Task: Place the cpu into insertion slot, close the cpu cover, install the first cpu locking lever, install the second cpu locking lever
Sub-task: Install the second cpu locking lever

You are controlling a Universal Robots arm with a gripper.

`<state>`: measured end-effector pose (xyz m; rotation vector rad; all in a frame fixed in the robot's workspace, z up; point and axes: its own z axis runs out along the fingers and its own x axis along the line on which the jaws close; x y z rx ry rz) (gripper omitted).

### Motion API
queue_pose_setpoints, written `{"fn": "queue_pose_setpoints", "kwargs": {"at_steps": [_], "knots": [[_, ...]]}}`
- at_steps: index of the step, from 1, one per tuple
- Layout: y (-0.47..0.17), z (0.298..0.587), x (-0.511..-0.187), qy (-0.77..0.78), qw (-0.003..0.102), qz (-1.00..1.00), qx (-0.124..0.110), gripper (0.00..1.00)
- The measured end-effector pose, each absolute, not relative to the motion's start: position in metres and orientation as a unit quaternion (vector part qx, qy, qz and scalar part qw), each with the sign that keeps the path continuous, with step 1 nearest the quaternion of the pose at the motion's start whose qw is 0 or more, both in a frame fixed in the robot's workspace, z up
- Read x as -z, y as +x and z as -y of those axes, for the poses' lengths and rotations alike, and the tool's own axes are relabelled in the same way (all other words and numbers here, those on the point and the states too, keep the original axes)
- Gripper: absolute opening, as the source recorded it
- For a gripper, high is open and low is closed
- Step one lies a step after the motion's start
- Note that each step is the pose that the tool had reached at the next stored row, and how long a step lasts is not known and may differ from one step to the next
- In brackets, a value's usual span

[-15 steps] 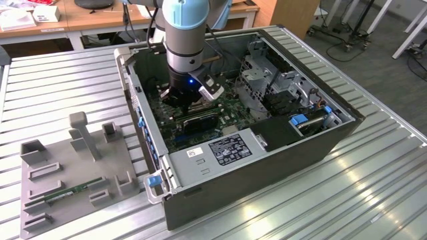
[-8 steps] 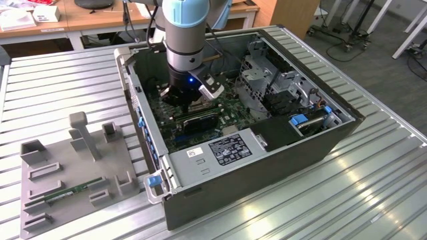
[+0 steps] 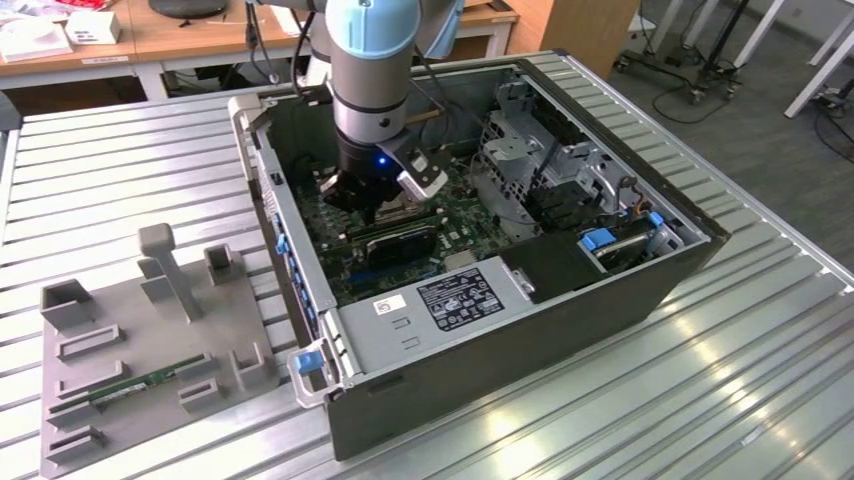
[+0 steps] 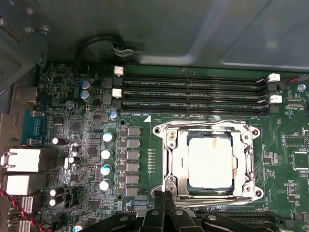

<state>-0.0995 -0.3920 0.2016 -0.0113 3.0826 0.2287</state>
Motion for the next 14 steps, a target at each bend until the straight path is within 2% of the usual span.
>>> {"fn": "queue_pose_setpoints", "kwargs": {"at_steps": [14], "knots": [[-0.1001, 0.3921, -0.1979, -0.004, 0.026, -0.997, -0.074, 0.11]]}}
